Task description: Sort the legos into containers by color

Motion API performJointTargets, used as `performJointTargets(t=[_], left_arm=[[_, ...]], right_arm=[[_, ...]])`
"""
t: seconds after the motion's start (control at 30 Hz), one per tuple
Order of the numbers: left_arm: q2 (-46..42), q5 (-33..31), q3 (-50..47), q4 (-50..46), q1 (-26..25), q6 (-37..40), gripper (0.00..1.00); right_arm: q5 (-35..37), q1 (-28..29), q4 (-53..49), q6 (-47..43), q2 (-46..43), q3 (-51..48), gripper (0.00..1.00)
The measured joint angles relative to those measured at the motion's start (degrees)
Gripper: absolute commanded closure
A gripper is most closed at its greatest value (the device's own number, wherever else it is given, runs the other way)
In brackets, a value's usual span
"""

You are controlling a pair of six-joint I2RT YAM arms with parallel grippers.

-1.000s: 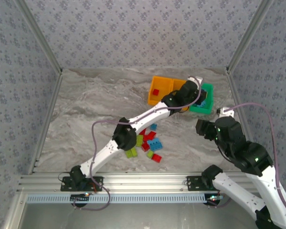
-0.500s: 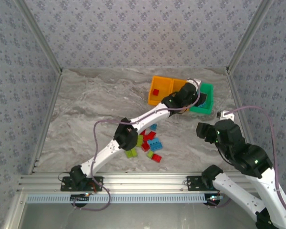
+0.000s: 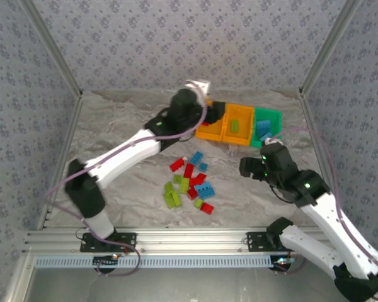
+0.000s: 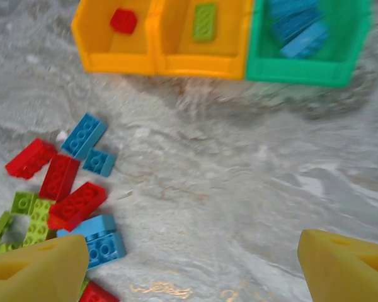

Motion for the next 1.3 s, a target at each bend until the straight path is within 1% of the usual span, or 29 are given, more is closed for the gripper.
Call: performJointTargets(t=[0.07, 0.13, 0.23, 0.3, 0.43, 0.5, 0.57, 0.6, 0.7, 0.73, 0.87, 1.0, 1.1, 1.2, 1.23, 1.3], left_arm=[[-8.5, -1.9, -7.4, 0.1, 0.2, 1.8, 0.28], [-16.5, -3.4, -13.9, -1.2, -0.7, 4.2, 0.27], [-27.6, -4.2, -21.1, -7.0, -2.1, 9.2, 0.28], [-34.9, -3.3, -24.9, -12.5, -2.4, 13.5, 0.26], [-48.1, 1.3, -33.0, -20.6, -2.5, 25.1, 0.17], [-54.7, 4.5, -39.2, -23.6, -2.5, 33.4, 0.1], [-59.9, 7.9, -45.3, -25.5, -2.5, 41.4, 0.02], [-62.0, 10.0, -48.6, -26.2, -2.6, 45.5, 0.01], [-66.0, 16.2, -56.7, -27.6, -2.6, 55.1, 0.01], [-66.6, 17.6, -58.1, -27.9, -2.6, 57.0, 0.01], [-67.4, 21.9, -59.5, -28.6, -2.6, 62.7, 0.01], [-67.1, 24.2, -59.5, -28.3, -2.6, 64.8, 0.01], [-66.6, 25.6, -59.5, -28.0, -2.6, 65.3, 0.01], [-65.3, 27.3, -59.5, -26.7, -2.4, 65.0, 0.01], [-64.9, 27.9, -59.5, -26.1, -2.3, 64.7, 0.01], [-64.0, 29.5, -59.5, -24.3, -2.1, 63.5, 0.01]], right_arm=[[-3.5, 0.2, 2.7, -0.5, 4.5, -0.4, 0.12], [-5.8, 1.3, 5.8, -0.4, 9.8, -0.5, 0.12], [-7.2, 4.5, 10.4, 1.6, 16.7, -1.0, 0.14], [-7.5, 6.9, 13.0, 5.0, 21.1, -1.2, 0.18], [-7.5, 11.3, 16.5, 13.9, 31.0, -0.9, 0.19], [-7.2, 13.9, 16.9, 17.7, 36.7, -0.1, 0.18], [-7.0, 15.9, 16.7, 20.4, 41.1, 1.3, 0.16], [-6.9, 16.8, 16.8, 21.6, 43.1, 2.6, 0.16], [-5.9, 18.7, 16.2, 24.0, 46.9, 6.5, 0.17], [-5.4, 19.0, 16.0, 24.5, 47.8, 7.6, 0.18], [-3.8, 19.5, 15.5, 25.9, 50.3, 10.0, 0.17], [-2.2, 19.4, 14.4, 25.4, 51.4, 10.4, 0.14], [1.2, 19.3, 12.3, 22.0, 51.1, 12.1, 0.09], [4.3, 18.1, 12.2, 16.5, 48.7, 11.8, 0.06], [4.5, 17.2, 12.6, 14.2, 47.5, 11.0, 0.06], [4.1, 14.2, 13.4, 8.1, 45.5, 9.6, 0.01]])
